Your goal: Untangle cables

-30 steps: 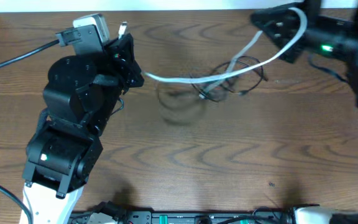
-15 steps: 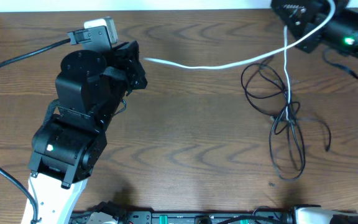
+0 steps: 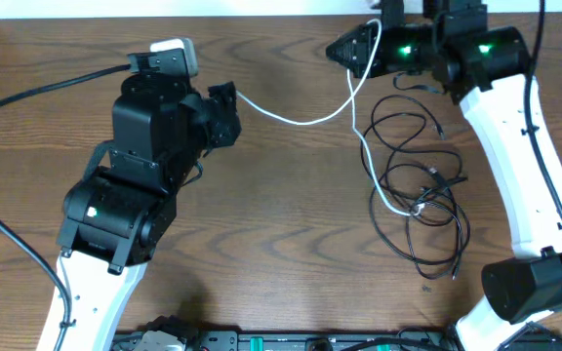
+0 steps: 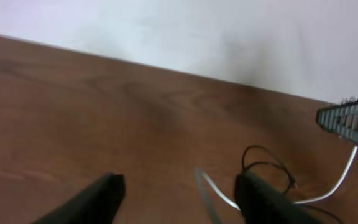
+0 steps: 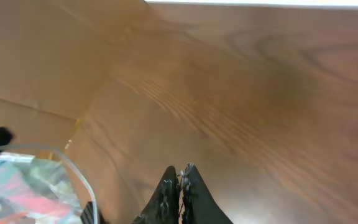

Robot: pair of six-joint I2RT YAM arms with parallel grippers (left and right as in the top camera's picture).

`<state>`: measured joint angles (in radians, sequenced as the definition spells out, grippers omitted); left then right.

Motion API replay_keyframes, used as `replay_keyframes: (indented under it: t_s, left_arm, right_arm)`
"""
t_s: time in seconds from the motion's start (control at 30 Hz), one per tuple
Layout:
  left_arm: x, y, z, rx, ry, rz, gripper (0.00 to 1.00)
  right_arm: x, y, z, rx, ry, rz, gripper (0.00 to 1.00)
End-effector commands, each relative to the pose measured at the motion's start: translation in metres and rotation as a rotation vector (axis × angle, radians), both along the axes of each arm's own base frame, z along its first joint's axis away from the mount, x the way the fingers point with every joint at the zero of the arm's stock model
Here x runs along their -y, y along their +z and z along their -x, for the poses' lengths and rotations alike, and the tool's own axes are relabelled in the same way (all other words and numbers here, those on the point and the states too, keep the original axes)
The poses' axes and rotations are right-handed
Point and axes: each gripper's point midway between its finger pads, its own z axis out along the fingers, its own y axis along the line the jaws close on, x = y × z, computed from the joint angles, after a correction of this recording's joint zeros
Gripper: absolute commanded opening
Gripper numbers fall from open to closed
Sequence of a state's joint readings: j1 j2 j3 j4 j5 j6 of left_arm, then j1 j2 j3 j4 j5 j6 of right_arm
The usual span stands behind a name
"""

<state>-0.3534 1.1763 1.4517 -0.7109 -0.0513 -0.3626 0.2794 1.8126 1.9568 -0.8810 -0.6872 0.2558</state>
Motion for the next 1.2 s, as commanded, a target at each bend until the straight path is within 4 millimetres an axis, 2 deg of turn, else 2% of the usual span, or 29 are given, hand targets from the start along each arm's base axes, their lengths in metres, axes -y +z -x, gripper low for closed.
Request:
replay_keyframes:
  t_s: [0.0,0.07,0.13,0.2,0.23,0.27,0.37,0.4,0.43,0.47,0.53,0.7,0.77,0.83,0.9,1.0,1.03,1.07,1.1,1.13,1.17]
  left_arm:
    - [0.004,-0.009,-0.004,-0.035,-0.022,-0.008,0.71]
    - [0.008,-0.017,-0.007,-0.063,-0.037,-0.008,0.74]
    - [0.009,-0.022,-0.01,-0.076,-0.037,-0.015,0.75]
    - [0.01,-0.025,-0.013,-0.08,-0.042,-0.027,0.75]
    - [0.01,-0.025,-0.013,-0.076,-0.05,-0.038,0.75]
    - [0.01,-0.024,-0.013,-0.073,-0.056,-0.049,0.75]
    - [0.008,-0.023,-0.014,-0.066,-0.057,-0.058,0.75]
    - [0.008,-0.023,-0.014,-0.066,-0.056,-0.059,0.75]
    - [0.008,-0.024,-0.014,-0.067,-0.055,-0.059,0.75]
    - [0.007,-0.024,-0.014,-0.066,-0.054,-0.058,0.75]
    - [0.007,-0.024,-0.014,-0.066,-0.054,-0.058,0.75]
    - [0.007,-0.024,-0.014,-0.066,-0.054,-0.058,0.75]
    - [0.007,-0.024,-0.014,-0.066,-0.054,-0.058,0.75]
    - [0.007,-0.024,-0.014,-0.067,-0.054,-0.058,0.8]
    - [0.007,-0.024,-0.014,-0.067,-0.054,-0.059,0.95]
    - [0.007,-0.024,-0.014,-0.067,-0.054,-0.059,0.97]
    - [0.007,-0.024,-0.014,-0.067,-0.054,-0.059,0.97]
    - [0.007,-0.024,-0.014,-0.067,-0.054,-0.059,0.97]
    - [0.007,-0.024,-0.014,-0.067,-0.054,-0.059,0.97]
    - [0.007,-0.024,-0.014,-0.067,-0.054,-0.059,0.97]
    - [0.007,-0.024,-0.014,-0.067,-0.054,-0.059,0.97]
  right_arm:
    - [0.011,0.001,-0.006,0.021,-0.081,0.064,0.01]
    - [0.013,0.003,-0.008,0.036,-0.092,0.069,0.01]
    - [0.007,0.018,-0.01,0.078,-0.068,0.032,0.01]
    - [-0.001,0.067,-0.007,0.188,-0.007,-0.074,0.01]
    - [0.0,0.085,-0.007,0.229,-0.011,-0.093,0.01]
    - [0.002,0.112,-0.005,0.295,-0.016,-0.114,0.01]
    - [0.009,0.176,0.008,0.457,-0.034,-0.149,0.01]
    - [0.014,0.194,0.013,0.501,-0.056,-0.15,0.01]
    - [0.018,0.203,0.015,0.522,-0.079,-0.144,0.01]
    - [0.023,0.207,0.017,0.534,-0.106,-0.122,0.01]
    - [0.029,0.199,0.015,0.518,-0.135,-0.077,0.01]
    - [0.059,0.145,-0.003,0.388,-0.259,0.115,0.01]
    - [0.071,0.136,-0.012,0.375,-0.295,0.154,0.01]
    - [0.09,0.13,-0.024,0.367,-0.357,0.184,0.01]
    - [0.114,0.129,-0.04,0.376,-0.427,0.204,0.01]
    - [0.166,0.137,-0.066,0.431,-0.558,0.228,0.01]
    - [0.175,0.14,-0.07,0.445,-0.579,0.23,0.01]
    - [0.203,0.148,-0.078,0.481,-0.644,0.231,0.01]
    - [0.22,0.154,-0.081,0.501,-0.682,0.234,0.01]
    - [0.255,0.164,-0.085,0.537,-0.762,0.234,0.01]
    - [0.277,0.169,-0.085,0.543,-0.823,0.229,0.01]
